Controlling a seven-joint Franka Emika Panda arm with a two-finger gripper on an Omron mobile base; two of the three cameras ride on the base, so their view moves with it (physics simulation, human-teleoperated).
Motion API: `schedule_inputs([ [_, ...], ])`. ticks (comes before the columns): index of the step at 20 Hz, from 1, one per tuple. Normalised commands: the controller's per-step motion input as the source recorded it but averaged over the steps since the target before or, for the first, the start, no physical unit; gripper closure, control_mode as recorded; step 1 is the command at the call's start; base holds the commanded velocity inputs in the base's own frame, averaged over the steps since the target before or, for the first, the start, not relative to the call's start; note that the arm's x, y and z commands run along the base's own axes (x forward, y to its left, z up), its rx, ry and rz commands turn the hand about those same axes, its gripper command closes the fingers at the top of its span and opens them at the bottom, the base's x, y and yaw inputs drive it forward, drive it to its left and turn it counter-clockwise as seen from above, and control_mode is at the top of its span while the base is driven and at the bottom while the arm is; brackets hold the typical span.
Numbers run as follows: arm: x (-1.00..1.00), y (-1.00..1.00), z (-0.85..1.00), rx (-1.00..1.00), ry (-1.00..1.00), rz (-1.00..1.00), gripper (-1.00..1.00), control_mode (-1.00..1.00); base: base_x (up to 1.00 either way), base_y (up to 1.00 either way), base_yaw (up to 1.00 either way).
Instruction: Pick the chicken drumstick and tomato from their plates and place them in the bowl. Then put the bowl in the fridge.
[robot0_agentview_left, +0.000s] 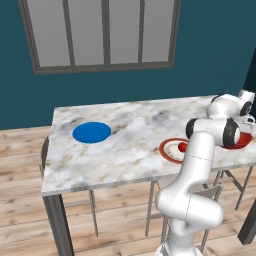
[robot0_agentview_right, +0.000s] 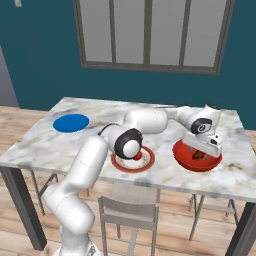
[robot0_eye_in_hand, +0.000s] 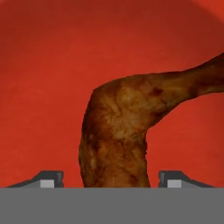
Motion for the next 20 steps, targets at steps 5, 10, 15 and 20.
schedule_inputs([
  [5,-0.25,0.10,0.00,-0.11,-0.07,-0.05,-1.00,-1.00,0.00,0.00,0.00],
  [10,-0.21,0.23,0.20,-0.09,-0.05,-0.03,-1.00,-1.00,0.00,0.00,0.00],
  [15,-0.38,0.27,0.28,-0.07,-0.02,-0.05,-1.00,-1.00,0.00,0.00,0.00],
  [20,-0.46,0.33,0.23,-0.04,0.00,-0.07,-1.00,-1.00,0.00,0.00,0.00],
])
